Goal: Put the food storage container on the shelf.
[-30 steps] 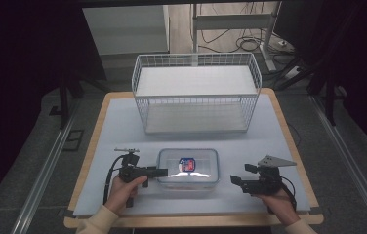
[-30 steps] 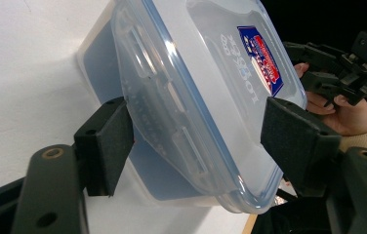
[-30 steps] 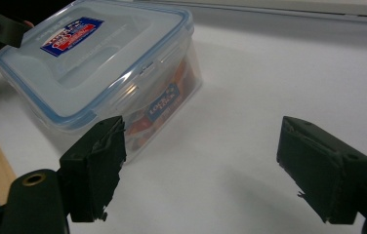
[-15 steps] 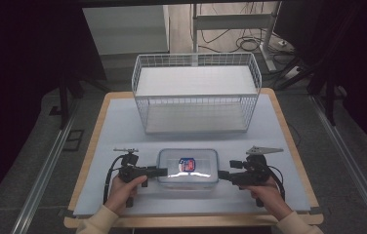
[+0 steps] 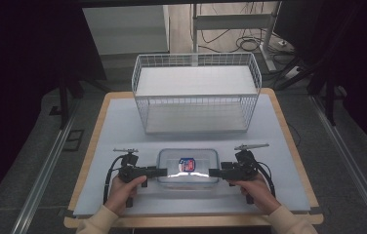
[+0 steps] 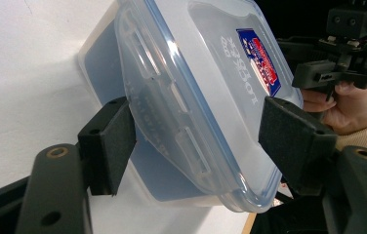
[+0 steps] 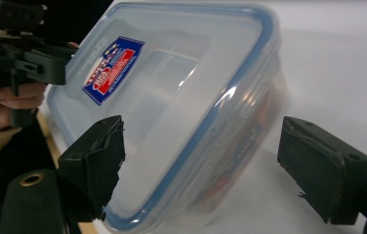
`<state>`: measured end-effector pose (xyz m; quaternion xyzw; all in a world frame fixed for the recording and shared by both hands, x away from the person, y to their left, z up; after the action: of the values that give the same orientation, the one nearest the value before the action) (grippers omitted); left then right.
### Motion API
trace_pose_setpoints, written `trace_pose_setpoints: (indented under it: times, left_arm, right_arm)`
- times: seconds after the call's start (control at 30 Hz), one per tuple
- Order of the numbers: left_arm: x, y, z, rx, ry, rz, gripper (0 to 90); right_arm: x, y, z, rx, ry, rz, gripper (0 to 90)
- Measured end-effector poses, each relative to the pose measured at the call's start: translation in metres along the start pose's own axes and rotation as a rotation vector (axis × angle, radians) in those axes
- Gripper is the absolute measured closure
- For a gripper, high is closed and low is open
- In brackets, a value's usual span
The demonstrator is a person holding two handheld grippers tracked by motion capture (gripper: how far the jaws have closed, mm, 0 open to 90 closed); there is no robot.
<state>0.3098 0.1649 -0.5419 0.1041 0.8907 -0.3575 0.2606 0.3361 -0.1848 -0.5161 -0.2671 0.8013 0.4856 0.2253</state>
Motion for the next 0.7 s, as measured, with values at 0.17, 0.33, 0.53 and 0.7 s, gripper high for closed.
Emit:
trace_pose_setpoints:
  times: [0.17,0.33,0.53,0.7]
  left_arm:
    - [0.0,0.0,0.0,0.001,-0.001,0.001,30.2]
    - [0.0,0.0,0.0,0.002,0.0,0.005,30.3]
    - [0.001,-0.001,-0.001,0.002,-0.006,0.014,31.6]
    - [0.002,-0.002,-0.003,0.005,-0.017,0.004,34.2]
  right_arm:
    - [0.001,0.001,0.005,-0.057,0.018,0.043,23.3]
    - [0.001,-0.008,-0.001,-0.107,-0.023,0.123,33.1]
    - [0.001,-0.008,-0.003,-0.111,-0.032,0.115,35.5]
    - [0.001,-0.007,-0.006,-0.122,-0.045,0.107,40.1]
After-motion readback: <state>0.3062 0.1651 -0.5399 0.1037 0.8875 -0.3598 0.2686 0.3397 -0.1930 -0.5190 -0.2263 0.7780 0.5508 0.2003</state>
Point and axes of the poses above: each handheld gripper's, and its own axes: z roughly forward along the jaws, x roughly out of its underside, y roughly to its left, the point moved 2 cm from there along z, roughly forward along the jaws, and after that the axes turned 15 degrees about -x, right-handed, at the moved point
